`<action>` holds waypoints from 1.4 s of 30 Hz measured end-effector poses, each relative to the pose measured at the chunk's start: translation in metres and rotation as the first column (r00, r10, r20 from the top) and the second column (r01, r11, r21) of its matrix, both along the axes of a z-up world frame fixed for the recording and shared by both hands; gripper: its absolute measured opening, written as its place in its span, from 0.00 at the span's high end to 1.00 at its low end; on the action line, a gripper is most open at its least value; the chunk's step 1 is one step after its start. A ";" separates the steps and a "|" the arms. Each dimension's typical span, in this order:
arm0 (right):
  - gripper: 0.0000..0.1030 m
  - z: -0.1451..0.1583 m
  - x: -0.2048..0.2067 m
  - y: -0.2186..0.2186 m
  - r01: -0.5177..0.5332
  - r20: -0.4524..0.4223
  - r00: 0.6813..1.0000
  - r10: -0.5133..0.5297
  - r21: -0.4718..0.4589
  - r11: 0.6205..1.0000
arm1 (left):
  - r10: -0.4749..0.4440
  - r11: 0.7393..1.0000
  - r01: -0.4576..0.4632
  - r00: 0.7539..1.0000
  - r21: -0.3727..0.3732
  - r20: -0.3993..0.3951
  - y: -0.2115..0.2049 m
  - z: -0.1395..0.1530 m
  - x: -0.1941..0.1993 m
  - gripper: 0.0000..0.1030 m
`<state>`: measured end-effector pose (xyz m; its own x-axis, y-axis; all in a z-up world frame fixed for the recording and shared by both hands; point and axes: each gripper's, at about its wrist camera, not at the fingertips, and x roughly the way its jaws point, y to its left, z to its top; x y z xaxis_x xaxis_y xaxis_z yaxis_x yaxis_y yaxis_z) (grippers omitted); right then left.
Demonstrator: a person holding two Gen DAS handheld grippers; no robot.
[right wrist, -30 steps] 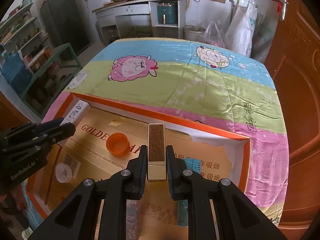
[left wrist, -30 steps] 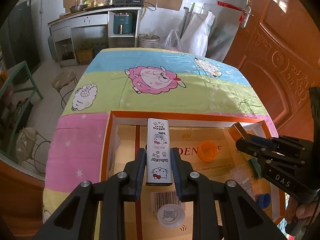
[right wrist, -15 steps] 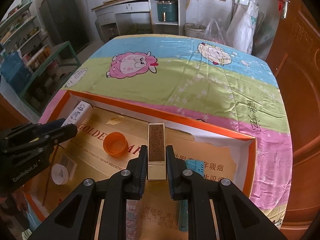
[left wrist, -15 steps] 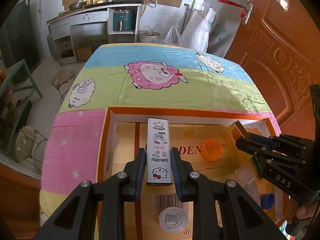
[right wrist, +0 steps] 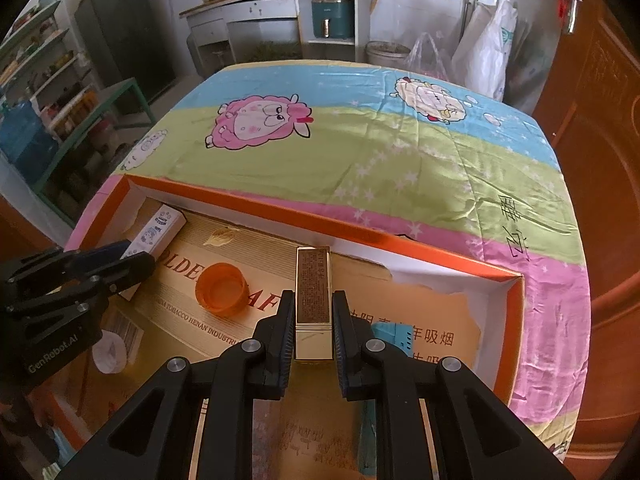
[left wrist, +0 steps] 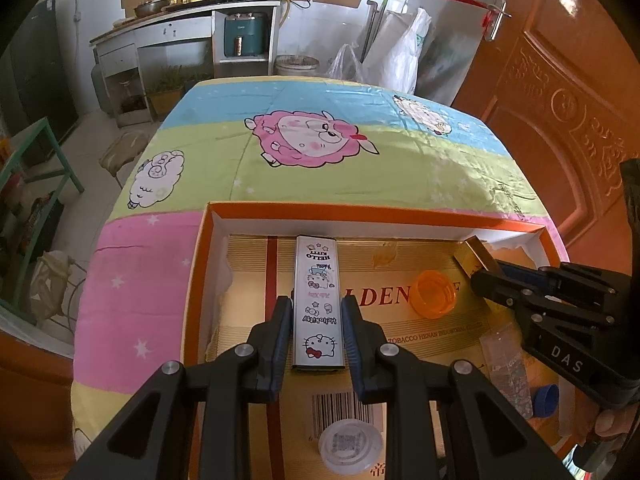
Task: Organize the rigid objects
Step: 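Lower the white box with the left tool while the right tool lowers the gold box into the lid, then open the left tool to release the white box while the right tool releases the gold box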
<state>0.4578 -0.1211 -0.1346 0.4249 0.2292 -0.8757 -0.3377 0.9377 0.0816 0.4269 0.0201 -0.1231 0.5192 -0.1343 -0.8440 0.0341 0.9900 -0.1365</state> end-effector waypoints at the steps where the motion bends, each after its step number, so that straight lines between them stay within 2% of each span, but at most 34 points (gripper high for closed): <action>1: 0.82 0.000 0.000 0.000 0.000 0.000 1.000 0.000 -0.002 1.000 | 0.000 1.000 0.000 1.000 -0.001 0.000 0.000 0.000 0.000 0.75; 10: 0.82 -0.002 0.001 0.001 0.001 0.005 1.000 -0.001 -0.005 1.000 | -0.004 1.000 0.005 1.000 -0.021 0.001 0.002 -0.002 0.001 0.75; 12: 0.78 -0.002 0.000 0.001 0.001 0.008 1.000 -0.001 -0.009 1.000 | 0.000 1.000 0.001 1.000 -0.023 0.005 0.003 -0.001 0.001 0.74; 14: 0.75 -0.003 0.000 0.001 0.003 0.010 1.000 -0.003 -0.014 1.000 | 0.004 1.000 -0.004 1.000 -0.023 0.009 0.003 -0.001 0.001 0.60; 16: 0.72 -0.003 0.000 0.001 0.006 0.011 1.000 -0.006 -0.013 1.000 | 0.005 1.000 -0.005 1.000 -0.027 0.012 0.004 -0.002 0.000 0.55; 42: 0.70 0.017 -0.018 -0.009 0.034 0.045 0.998 -0.035 0.024 0.999 | -0.002 1.000 0.004 0.998 -0.024 0.069 -0.005 0.024 -0.022 0.54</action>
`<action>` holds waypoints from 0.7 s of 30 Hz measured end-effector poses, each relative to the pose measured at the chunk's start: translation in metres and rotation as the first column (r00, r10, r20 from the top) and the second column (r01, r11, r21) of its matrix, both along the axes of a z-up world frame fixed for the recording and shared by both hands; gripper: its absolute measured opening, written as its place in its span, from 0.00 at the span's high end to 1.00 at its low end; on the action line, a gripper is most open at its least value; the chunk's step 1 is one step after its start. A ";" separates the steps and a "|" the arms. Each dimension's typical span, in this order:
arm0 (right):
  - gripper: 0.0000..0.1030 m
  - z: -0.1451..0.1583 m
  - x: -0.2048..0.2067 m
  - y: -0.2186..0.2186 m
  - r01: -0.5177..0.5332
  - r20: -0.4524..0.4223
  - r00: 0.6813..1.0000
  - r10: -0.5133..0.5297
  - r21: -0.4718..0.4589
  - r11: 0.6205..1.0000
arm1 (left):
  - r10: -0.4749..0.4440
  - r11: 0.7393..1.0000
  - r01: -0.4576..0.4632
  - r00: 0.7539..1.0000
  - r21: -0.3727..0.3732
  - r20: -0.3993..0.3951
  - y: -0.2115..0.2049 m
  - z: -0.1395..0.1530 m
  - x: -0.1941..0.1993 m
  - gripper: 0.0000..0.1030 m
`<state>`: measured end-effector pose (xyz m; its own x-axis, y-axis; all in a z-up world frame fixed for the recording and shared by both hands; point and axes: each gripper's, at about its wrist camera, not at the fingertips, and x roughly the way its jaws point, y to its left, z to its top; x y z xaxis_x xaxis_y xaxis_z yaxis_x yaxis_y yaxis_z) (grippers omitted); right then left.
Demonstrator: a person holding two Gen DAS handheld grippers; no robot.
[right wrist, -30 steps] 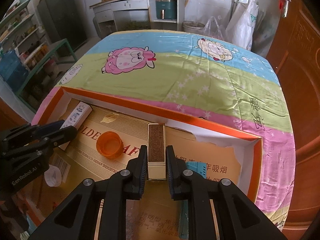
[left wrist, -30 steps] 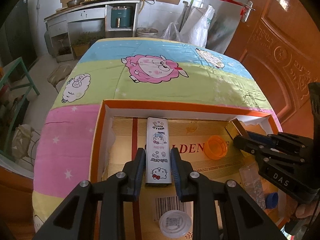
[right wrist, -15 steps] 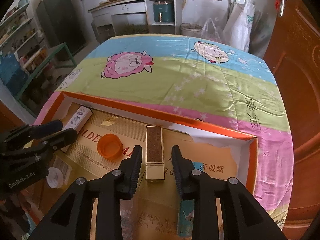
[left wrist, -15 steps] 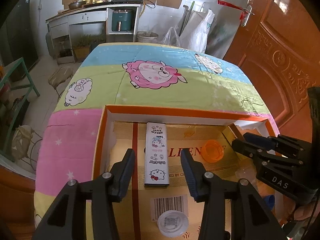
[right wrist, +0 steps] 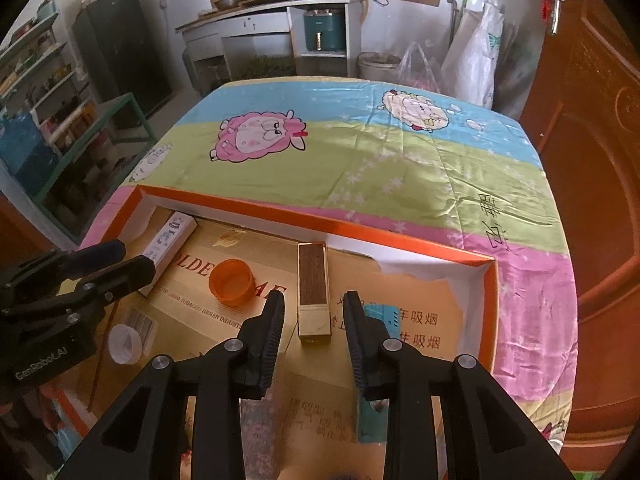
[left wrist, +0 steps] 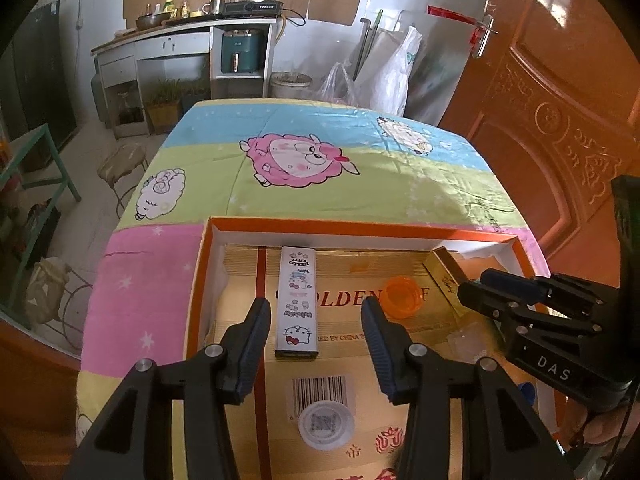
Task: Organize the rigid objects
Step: 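Open the left tool to release the white box while the right tool releases the gold box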
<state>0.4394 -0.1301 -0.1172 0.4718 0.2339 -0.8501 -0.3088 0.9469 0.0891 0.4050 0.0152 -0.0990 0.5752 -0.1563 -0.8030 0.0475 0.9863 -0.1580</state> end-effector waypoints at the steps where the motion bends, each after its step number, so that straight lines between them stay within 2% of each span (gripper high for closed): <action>1: 0.70 0.001 -0.001 -0.001 0.001 0.002 1.000 -0.001 0.001 1.000 | 0.000 1.000 0.000 1.000 0.004 0.005 -0.001 0.002 -0.002 0.54; 11: 0.70 0.009 -0.021 -0.003 0.011 0.016 1.000 -0.011 0.007 1.000 | -0.010 0.998 0.007 0.998 0.059 0.055 -0.011 0.018 -0.021 0.54; 21: 0.70 0.023 -0.041 -0.007 0.018 0.041 0.999 -0.019 0.009 1.000 | -0.014 0.998 0.010 0.997 0.058 0.077 -0.014 0.031 -0.040 0.54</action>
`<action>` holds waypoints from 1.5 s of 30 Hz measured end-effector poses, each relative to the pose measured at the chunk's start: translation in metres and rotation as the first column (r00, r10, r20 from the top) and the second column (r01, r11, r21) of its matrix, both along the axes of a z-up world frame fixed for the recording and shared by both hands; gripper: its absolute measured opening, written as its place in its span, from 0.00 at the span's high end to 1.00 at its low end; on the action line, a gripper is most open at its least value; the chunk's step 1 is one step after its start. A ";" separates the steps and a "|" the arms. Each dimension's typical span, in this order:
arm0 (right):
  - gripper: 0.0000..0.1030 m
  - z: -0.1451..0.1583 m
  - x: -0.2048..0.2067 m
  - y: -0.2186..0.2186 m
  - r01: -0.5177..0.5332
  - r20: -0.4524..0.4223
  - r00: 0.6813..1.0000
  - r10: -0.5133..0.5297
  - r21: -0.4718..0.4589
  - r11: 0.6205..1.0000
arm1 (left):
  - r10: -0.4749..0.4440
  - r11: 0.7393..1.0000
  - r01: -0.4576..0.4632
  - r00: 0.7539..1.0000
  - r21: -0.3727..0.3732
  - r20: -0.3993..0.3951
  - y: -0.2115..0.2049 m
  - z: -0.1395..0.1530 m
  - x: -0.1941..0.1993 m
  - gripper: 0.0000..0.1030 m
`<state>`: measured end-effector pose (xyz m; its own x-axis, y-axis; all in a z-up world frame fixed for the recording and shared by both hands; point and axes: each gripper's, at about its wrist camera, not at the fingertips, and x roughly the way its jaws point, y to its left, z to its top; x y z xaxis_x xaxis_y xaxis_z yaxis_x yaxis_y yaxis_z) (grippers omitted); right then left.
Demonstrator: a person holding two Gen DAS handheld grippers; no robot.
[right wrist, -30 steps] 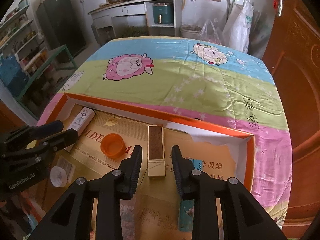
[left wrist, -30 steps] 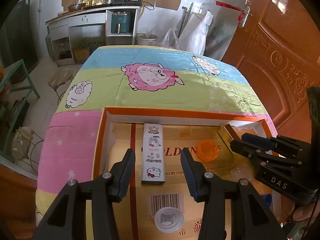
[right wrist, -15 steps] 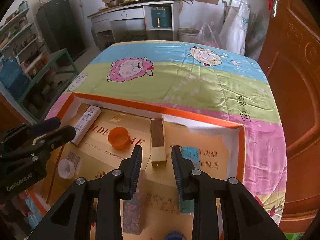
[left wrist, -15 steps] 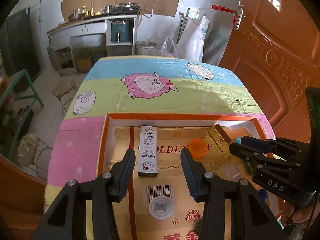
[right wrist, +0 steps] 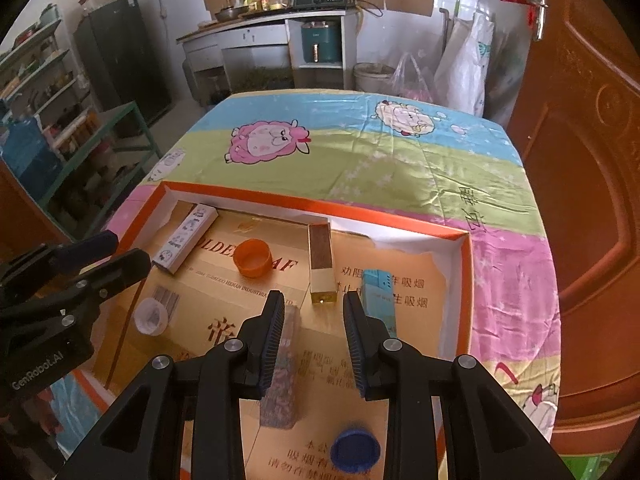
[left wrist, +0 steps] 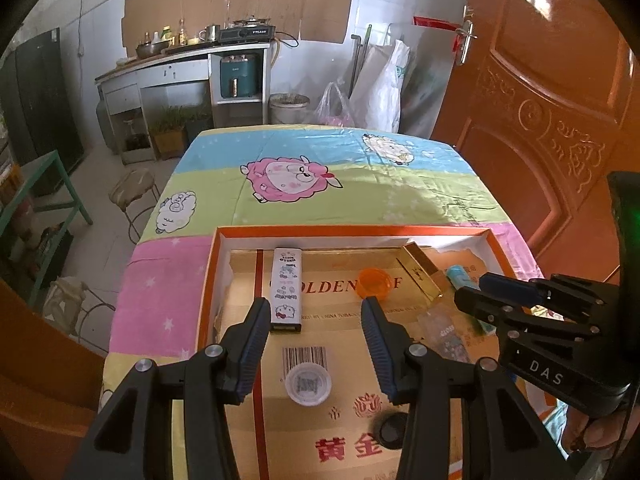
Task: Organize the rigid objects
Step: 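Withdraw both open tools from the lid toward the orange and red caps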
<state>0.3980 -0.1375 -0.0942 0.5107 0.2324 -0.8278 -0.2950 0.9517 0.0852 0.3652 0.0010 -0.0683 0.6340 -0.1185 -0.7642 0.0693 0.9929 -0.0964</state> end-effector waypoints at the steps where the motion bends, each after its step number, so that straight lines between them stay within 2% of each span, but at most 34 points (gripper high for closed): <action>1: 0.70 0.002 -0.002 0.000 0.001 0.003 1.000 -0.001 0.003 1.000 | 0.000 1.000 0.000 1.000 -0.001 0.005 0.000 0.002 -0.003 0.54; 14: 0.70 0.025 -0.047 0.000 0.002 0.043 0.999 -0.003 0.024 1.000 | -0.003 1.000 0.004 0.998 -0.017 0.058 -0.001 0.028 -0.042 0.54; 25: 0.70 0.039 -0.093 0.000 0.001 0.065 0.998 -0.003 0.043 0.999 | 0.005 0.999 -0.002 0.997 -0.036 0.083 0.008 0.038 -0.079 0.54; 43: 0.68 0.021 -0.185 0.017 -0.045 0.060 0.997 0.042 0.055 0.997 | -0.007 0.999 0.011 0.995 -0.043 0.103 0.020 0.016 -0.151 0.54; 45: 0.64 0.017 -0.193 0.019 -0.047 0.058 0.997 0.043 0.056 0.997 | -0.011 0.999 0.016 0.994 -0.050 0.104 0.022 0.013 -0.157 0.54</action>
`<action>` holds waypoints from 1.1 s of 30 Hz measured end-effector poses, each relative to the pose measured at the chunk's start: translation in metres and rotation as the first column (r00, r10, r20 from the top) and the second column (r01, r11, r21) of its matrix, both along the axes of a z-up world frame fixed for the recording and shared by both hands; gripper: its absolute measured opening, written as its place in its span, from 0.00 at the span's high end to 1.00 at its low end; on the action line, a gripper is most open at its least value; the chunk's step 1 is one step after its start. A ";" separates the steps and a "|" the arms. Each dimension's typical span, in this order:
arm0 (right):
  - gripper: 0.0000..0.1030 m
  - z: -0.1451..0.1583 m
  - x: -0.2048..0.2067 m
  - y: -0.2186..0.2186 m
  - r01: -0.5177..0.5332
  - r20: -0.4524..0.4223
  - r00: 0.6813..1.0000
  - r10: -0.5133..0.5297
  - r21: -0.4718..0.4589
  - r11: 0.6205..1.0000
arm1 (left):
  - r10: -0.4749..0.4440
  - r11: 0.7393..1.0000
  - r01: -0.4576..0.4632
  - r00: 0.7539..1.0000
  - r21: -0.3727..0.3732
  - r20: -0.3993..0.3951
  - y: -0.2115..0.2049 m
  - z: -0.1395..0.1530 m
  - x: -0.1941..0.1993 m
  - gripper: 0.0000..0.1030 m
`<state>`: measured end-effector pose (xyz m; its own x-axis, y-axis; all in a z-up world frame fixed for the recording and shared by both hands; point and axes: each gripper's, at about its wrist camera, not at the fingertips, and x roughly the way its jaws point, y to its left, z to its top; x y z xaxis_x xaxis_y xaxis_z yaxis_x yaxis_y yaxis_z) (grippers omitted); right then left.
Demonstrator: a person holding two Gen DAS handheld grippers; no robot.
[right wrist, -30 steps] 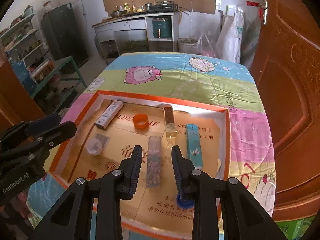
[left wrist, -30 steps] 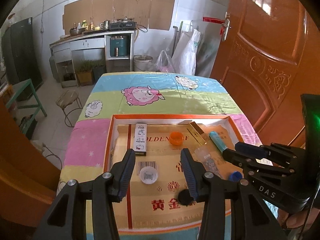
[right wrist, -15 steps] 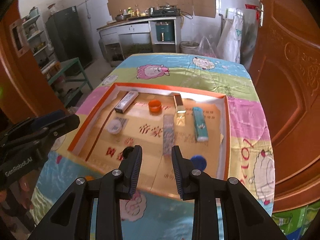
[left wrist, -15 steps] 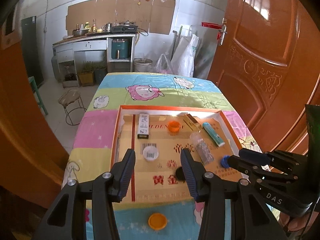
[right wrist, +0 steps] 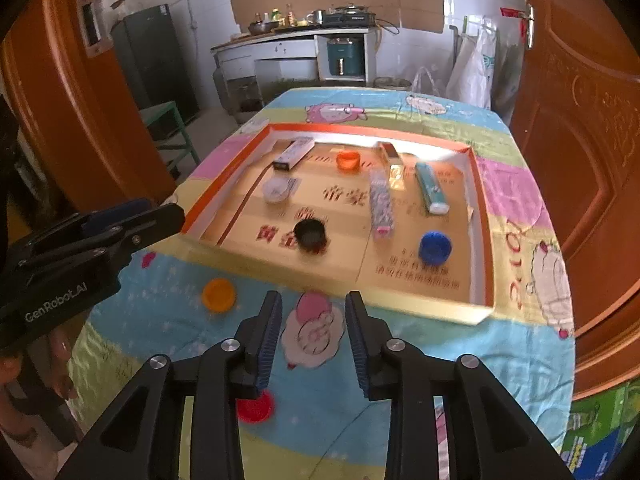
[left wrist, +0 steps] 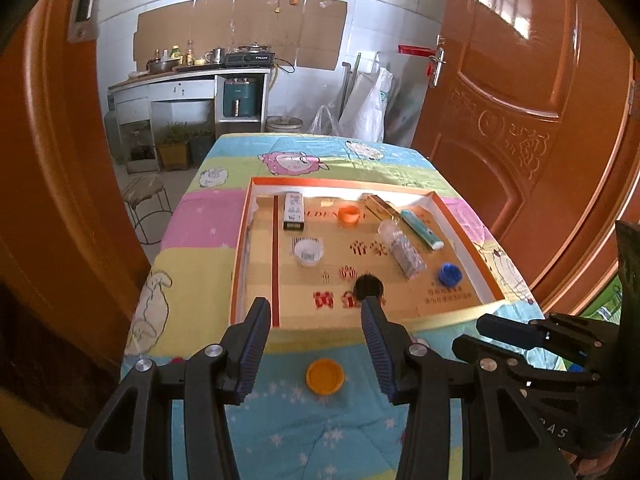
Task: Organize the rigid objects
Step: 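Withdraw both open tools from the lid toward the orange and red caps, then grasp the orange cap with the left tool while the right tool grasps the red cap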
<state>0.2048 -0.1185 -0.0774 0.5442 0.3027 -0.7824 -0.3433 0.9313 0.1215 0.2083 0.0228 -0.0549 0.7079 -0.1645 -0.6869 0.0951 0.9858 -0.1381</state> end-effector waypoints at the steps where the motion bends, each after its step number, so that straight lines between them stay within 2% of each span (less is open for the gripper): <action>1: 0.62 -0.002 -0.004 0.001 -0.001 -0.004 1.000 0.001 0.006 1.000 | -0.004 1.000 0.004 1.000 -0.004 0.001 0.001 -0.001 -0.003 0.54; 3: 0.53 -0.006 -0.011 0.002 0.001 -0.007 1.000 -0.001 0.019 1.000 | -0.010 1.000 0.010 1.000 -0.006 0.002 0.002 -0.006 -0.009 0.54; 12: 0.53 -0.027 -0.039 0.003 0.032 -0.006 0.999 -0.032 0.031 0.999 | -0.021 1.000 0.021 1.000 -0.021 -0.013 0.009 -0.026 -0.030 0.54; 20: 0.53 -0.046 -0.061 0.018 -0.011 0.009 1.000 0.011 0.009 1.000 | -0.045 0.999 0.045 0.999 -0.005 -0.030 0.007 -0.042 -0.041 0.54; 25: 0.53 -0.050 -0.065 0.030 -0.036 0.033 0.999 0.037 -0.041 0.999 | -0.068 0.998 0.068 0.997 -0.004 -0.040 0.006 -0.049 -0.043 0.54; 33: 0.53 -0.065 -0.060 0.037 -0.047 0.006 0.999 0.048 -0.064 0.997 | -0.093 0.996 0.094 0.992 0.007 -0.081 0.001 -0.061 -0.034 0.54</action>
<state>0.1452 -0.0812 -0.1419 0.5364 0.2780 -0.7969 -0.3881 0.9197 0.0596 0.1744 0.0241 -0.1156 0.6321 -0.2201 -0.7430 0.1763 0.9745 -0.1388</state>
